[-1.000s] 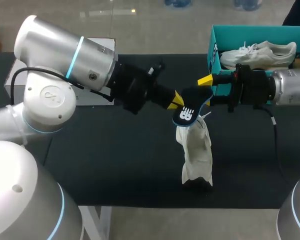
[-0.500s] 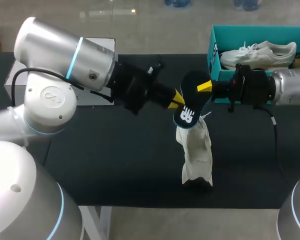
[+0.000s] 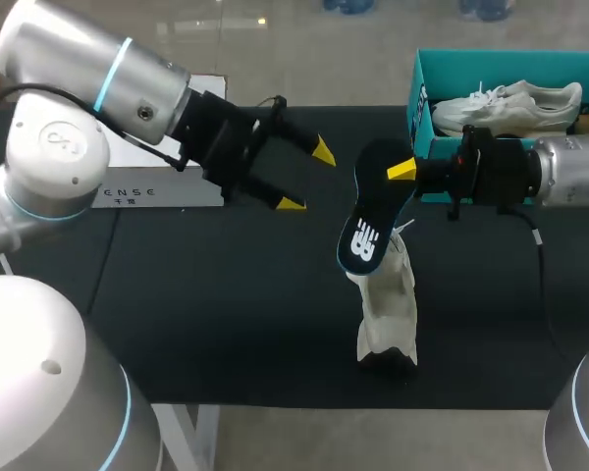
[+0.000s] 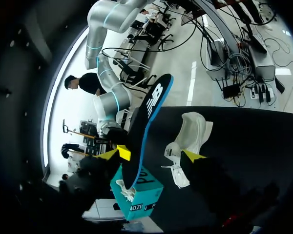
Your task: Take the shoe out of the shoebox, open the shoe tongue, remove and reinsert the insole, then place the shoe into the shoebox
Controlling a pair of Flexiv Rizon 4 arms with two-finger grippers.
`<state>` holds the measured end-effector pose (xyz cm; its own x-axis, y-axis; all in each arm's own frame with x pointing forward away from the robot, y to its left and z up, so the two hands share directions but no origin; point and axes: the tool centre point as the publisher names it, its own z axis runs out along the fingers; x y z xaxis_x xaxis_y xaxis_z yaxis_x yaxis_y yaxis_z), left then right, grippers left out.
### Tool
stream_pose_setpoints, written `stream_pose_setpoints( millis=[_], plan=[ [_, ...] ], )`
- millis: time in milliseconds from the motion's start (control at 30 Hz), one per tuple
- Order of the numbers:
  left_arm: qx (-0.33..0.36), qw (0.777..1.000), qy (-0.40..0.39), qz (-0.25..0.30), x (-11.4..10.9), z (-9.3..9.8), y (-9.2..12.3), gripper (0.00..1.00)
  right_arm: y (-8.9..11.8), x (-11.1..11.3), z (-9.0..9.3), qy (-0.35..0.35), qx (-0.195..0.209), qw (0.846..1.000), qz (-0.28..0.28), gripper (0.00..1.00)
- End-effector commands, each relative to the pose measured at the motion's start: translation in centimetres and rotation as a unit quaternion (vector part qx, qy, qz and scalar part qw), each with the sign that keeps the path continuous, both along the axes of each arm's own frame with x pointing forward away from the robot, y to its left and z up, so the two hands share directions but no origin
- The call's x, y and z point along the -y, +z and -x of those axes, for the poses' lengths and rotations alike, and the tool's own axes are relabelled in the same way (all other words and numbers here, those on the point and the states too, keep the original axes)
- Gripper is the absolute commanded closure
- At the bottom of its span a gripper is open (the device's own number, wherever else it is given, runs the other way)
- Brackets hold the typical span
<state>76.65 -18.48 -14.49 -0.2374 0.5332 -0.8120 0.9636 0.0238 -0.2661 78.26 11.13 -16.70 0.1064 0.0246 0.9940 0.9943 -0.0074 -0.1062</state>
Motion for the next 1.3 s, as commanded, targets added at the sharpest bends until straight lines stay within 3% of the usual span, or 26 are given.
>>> stream_pose_setpoints(
  millis=[33, 233, 967, 1067, 1167, 1300],
  plan=[
    [0.050, 0.989, -0.077, -0.114, -1.9, -1.2, 2.0, 0.00, 0.0, 0.0, 0.1, -0.001, 0.000, 1.000, 0.001, 1.00],
    [0.152, 0.968, -0.113, -0.168, -0.9, -0.2, 2.5, 0.00, 0.0, 0.0, 0.1, -0.001, 0.000, 1.000, 0.001, 1.00],
    [0.152, 0.968, -0.113, -0.168, -0.9, -0.2, 2.5, 0.00, 0.0, 0.0, 0.1, -0.001, 0.000, 1.000, 0.001, 1.00],
    [0.255, 0.931, -0.116, -0.235, 0.0, -1.7, 5.7, 0.00, 0.0, 0.0, 0.1, -0.001, 0.000, 1.000, 0.001, 1.00],
    [0.320, 0.886, -0.139, -0.305, 1.2, -3.3, 7.4, 0.00, 0.0, 0.0, 0.1, -0.001, 0.000, 1.000, 0.001, 1.00],
    [0.338, 0.842, -0.179, -0.381, 3.0, -5.4, 7.2, 0.00, 0.0, 0.0, 0.1, -0.001, 0.000, 1.000, 0.001, 1.00]
  ],
)
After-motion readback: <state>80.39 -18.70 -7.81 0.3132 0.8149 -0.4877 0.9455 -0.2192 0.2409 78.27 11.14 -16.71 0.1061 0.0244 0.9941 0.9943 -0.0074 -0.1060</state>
